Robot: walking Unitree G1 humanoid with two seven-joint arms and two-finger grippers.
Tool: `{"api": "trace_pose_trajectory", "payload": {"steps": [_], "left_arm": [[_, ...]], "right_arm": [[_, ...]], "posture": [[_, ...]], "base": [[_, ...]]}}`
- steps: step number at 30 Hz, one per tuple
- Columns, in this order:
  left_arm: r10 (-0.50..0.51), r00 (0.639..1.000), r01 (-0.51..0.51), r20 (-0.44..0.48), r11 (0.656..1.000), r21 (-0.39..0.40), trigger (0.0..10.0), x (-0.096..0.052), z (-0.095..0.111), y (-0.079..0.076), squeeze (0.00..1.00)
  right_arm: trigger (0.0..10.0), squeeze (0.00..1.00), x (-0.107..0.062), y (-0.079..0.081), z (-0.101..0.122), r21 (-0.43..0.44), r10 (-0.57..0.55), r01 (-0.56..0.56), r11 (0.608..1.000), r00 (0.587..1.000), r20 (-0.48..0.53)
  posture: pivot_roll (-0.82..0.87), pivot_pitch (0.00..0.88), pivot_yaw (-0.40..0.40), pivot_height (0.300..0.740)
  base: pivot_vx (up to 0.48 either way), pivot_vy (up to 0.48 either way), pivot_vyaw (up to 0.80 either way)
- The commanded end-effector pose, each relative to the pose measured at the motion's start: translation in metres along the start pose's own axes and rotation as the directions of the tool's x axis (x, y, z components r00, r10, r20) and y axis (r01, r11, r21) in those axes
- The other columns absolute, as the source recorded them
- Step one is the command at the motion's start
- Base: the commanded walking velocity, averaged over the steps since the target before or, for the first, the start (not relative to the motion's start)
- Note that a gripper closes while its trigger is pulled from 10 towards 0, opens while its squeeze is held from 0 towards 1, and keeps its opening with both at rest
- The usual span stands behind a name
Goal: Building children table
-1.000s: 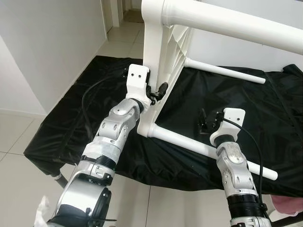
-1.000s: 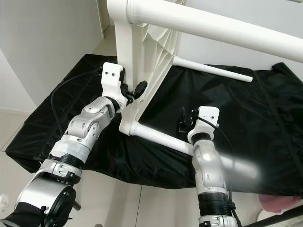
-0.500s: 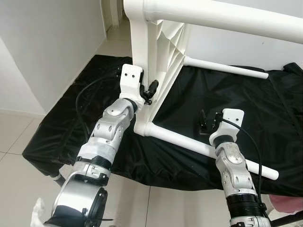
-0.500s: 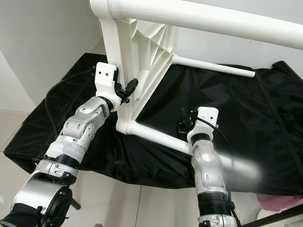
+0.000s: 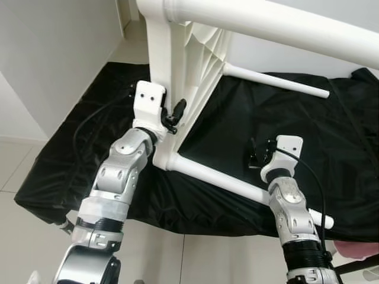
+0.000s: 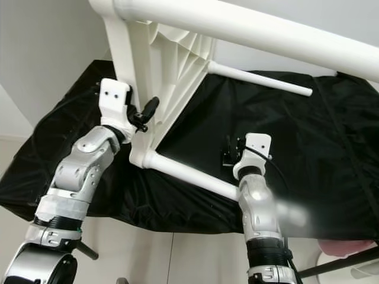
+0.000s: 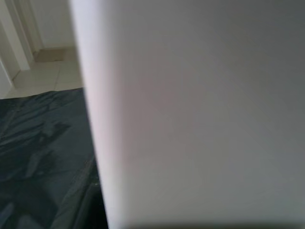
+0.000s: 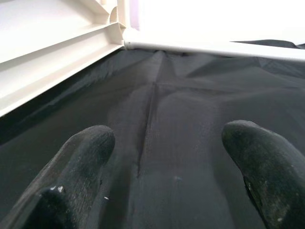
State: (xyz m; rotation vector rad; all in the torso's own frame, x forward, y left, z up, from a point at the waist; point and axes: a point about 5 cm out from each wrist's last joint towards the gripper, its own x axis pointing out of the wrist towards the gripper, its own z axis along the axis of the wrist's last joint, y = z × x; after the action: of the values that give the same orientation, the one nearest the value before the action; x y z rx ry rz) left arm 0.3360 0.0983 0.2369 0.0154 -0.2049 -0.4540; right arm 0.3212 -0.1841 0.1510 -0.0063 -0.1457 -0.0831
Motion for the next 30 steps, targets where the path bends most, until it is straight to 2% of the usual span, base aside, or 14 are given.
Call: {"api": "trace_pose_trajectory", "payload": {"steps": [1,4,7,12,15,16,17,18,20,25,26,27,28,30], "left_arm": [[0.196,0.980,-0.197,0.038,0.980,0.030,0.0,-0.007,0.011,0.022,0.00],[0.211,0.977,-0.213,0.036,0.976,0.037,0.0,-0.012,0.011,0.025,0.00],[0.324,0.943,-0.328,0.074,0.943,0.052,0.0,-0.035,0.027,0.031,0.00],[0.364,0.927,-0.369,0.087,0.928,0.054,0.0,-0.040,0.030,0.031,0.00],[0.464,0.879,-0.472,0.110,0.879,0.070,0.0,-0.052,0.036,0.035,0.00],[0.464,0.879,-0.472,0.110,0.879,0.070,0.0,-0.052,0.036,0.035,0.00],[0.508,0.853,-0.519,0.125,0.850,0.086,0.0,-0.057,0.039,0.037,0.00],[0.508,0.853,-0.519,0.125,0.850,0.086,0.0,-0.057,0.039,0.037,0.00],[0.569,0.812,-0.581,0.132,0.809,0.083,0.0,-0.064,0.041,0.038,0.00],[0.623,0.772,-0.632,0.125,0.772,0.061,0.0,-0.070,0.040,0.040,0.00],[0.648,0.750,-0.659,0.132,0.748,0.073,0.0,-0.074,0.042,0.042,0.00],[0.648,0.750,-0.659,0.132,0.748,0.073,0.0,-0.074,0.042,0.042,0.00],[0.679,0.722,-0.691,0.132,0.717,0.093,0.0,-0.077,0.042,0.044,0.00],[0.679,0.722,-0.691,0.132,0.717,0.093,0.0,-0.077,0.042,0.044,0.00]], "right_arm": [[10.0,0.00,0.001,0.001,0.000,-0.006,0.008,-0.008,1.000,1.000,0.007],[10.0,0.00,0.002,0.002,0.000,-0.006,0.011,-0.011,1.000,1.000,0.006],[10.0,0.00,0.007,0.004,0.001,-0.019,0.048,-0.048,0.999,0.999,0.003],[10.0,0.00,0.008,0.005,0.001,-0.023,0.059,-0.059,0.998,0.998,0.002],[10.0,0.00,0.011,0.007,0.002,-0.028,0.080,-0.080,0.996,0.997,0.002],[10.0,0.00,0.011,0.007,0.002,-0.028,0.080,-0.080,0.996,0.997,0.002],[10.0,0.00,0.013,0.007,0.003,-0.033,0.089,-0.089,0.995,0.996,0.001],[10.0,0.00,0.013,0.007,0.003,-0.033,0.089,-0.089,0.995,0.996,0.001],[10.0,0.00,0.016,0.008,0.003,-0.037,0.101,-0.101,0.994,0.995,0.001],[10.0,0.00,0.018,0.009,0.004,-0.040,0.108,-0.108,0.993,0.994,0.001],[10.0,0.00,0.019,0.009,0.003,-0.041,0.111,-0.110,0.993,0.994,0.001],[10.0,0.00,0.019,0.009,0.003,-0.041,0.111,-0.110,0.993,0.994,0.001],[10.0,0.00,0.019,0.009,0.003,-0.041,0.113,-0.113,0.993,0.994,0.000],[10.0,0.00,0.019,0.009,0.003,-0.041,0.113,-0.113,0.993,0.994,0.000]], "posture": [[0.04,0.049,0.016,0.740],[0.04,0.049,0.016,0.740],[0.07,0.061,-0.025,0.740],[0.07,0.062,-0.029,0.740],[0.09,0.063,-0.048,0.740],[0.09,0.063,-0.048,0.740],[0.09,0.064,-0.053,0.740],[0.09,0.064,-0.053,0.740],[0.10,0.063,-0.061,0.740],[0.10,0.062,-0.065,0.740],[0.10,0.063,-0.066,0.740],[0.10,0.063,-0.066,0.740],[0.10,0.065,-0.065,0.740],[0.10,0.065,-0.065,0.740]], "base": [[0.000,0.000,0.00],[0.000,0.000,0.00],[0.000,0.000,0.00],[0.000,0.000,0.00],[0.000,0.000,0.00],[0.000,0.000,0.00],[0.000,0.000,0.00],[0.000,0.000,0.00],[0.000,0.000,0.00],[0.000,0.000,0.00],[0.000,0.000,0.00],[0.000,0.000,0.00],[0.000,0.000,0.00],[0.000,0.000,0.00]]}}
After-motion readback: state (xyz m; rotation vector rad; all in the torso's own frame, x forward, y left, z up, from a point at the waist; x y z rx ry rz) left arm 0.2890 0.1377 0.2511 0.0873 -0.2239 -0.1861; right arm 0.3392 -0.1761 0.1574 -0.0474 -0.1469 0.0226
